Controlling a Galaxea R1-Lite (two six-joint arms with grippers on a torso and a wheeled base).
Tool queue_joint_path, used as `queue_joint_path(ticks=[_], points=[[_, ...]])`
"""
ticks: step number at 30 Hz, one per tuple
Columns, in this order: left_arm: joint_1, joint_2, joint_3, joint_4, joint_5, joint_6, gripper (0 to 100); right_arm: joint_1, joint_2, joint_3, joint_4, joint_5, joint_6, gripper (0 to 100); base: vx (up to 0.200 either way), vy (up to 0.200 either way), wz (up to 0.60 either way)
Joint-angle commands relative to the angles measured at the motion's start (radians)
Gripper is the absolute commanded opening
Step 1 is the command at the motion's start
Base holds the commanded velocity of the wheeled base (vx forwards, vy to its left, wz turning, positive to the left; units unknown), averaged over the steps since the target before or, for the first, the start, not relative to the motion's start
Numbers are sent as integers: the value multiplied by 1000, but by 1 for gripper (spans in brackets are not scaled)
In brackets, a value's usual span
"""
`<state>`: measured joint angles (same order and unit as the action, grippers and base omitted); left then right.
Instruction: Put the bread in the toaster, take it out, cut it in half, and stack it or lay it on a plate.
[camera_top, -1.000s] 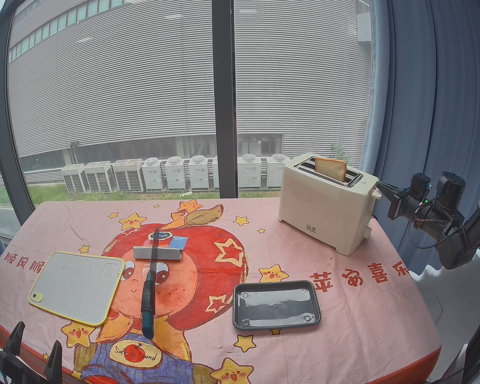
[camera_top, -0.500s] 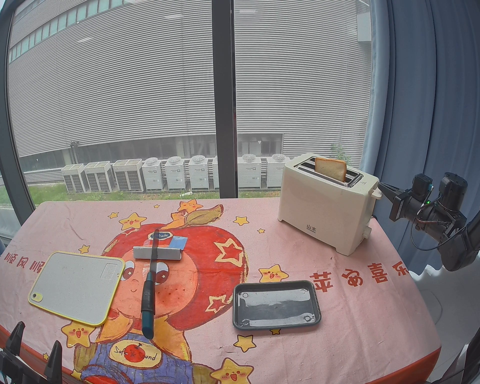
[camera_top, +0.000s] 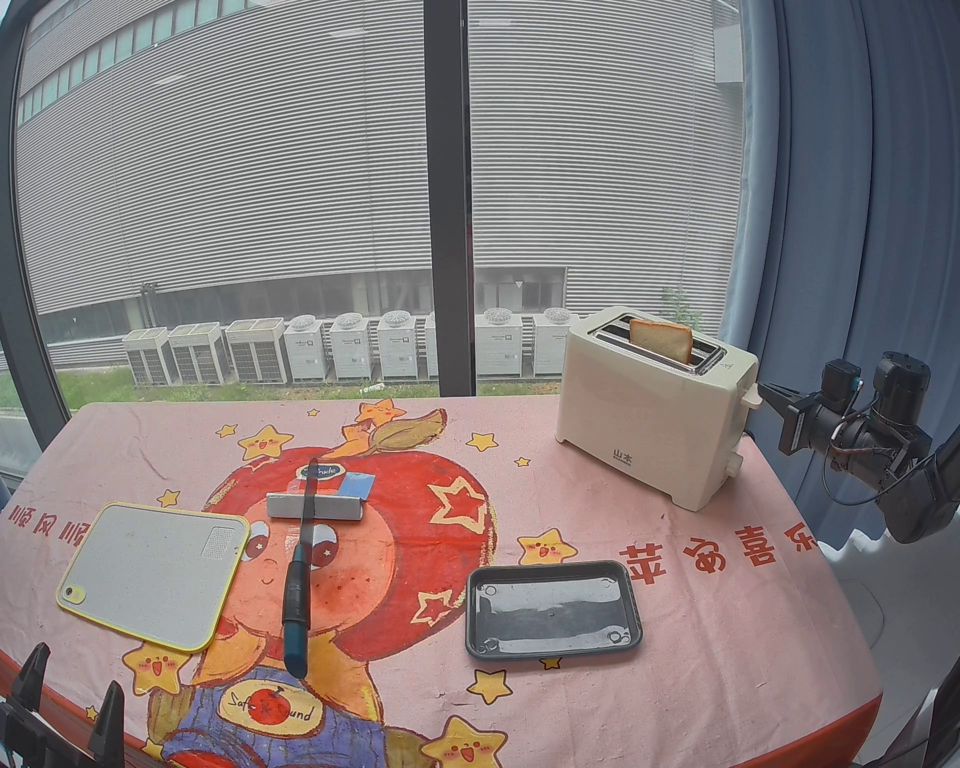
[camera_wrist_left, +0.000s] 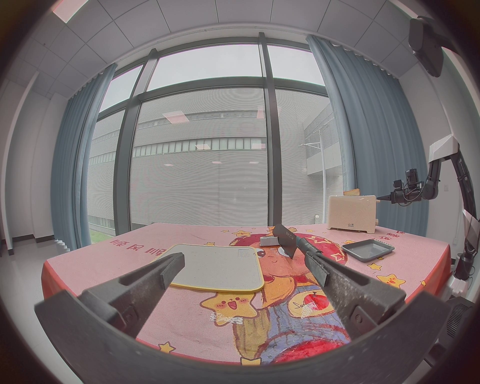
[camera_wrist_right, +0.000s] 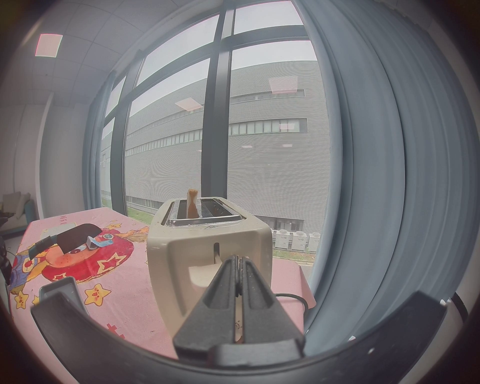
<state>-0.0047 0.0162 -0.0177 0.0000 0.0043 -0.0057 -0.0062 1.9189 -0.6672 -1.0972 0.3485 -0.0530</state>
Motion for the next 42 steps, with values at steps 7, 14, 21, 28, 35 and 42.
queue_joint_path(ticks=[7, 14, 21, 28, 35, 42], points=[[0, -15, 18, 0, 0, 0, 100, 2, 8, 3, 4, -2, -2, 0, 0, 0, 0], [0, -15, 18, 0, 0, -2, 100, 8, 25, 17, 4, -2, -15, 0, 0, 0, 0], [0, -15, 18, 0, 0, 0, 100, 12, 37, 20, 5, -2, -15, 0, 0, 0, 0], [0, -15, 18, 0, 0, 0, 100, 14, 58, 23, 5, -2, -18, 0, 0, 0, 0], [0, -15, 18, 0, 0, -2, 100, 14, 61, 29, 7, -2, -28, 0, 0, 0, 0], [0, -15, 18, 0, 0, 0, 100, 14, 80, 29, 5, -3, -30, 0, 0, 0, 0]])
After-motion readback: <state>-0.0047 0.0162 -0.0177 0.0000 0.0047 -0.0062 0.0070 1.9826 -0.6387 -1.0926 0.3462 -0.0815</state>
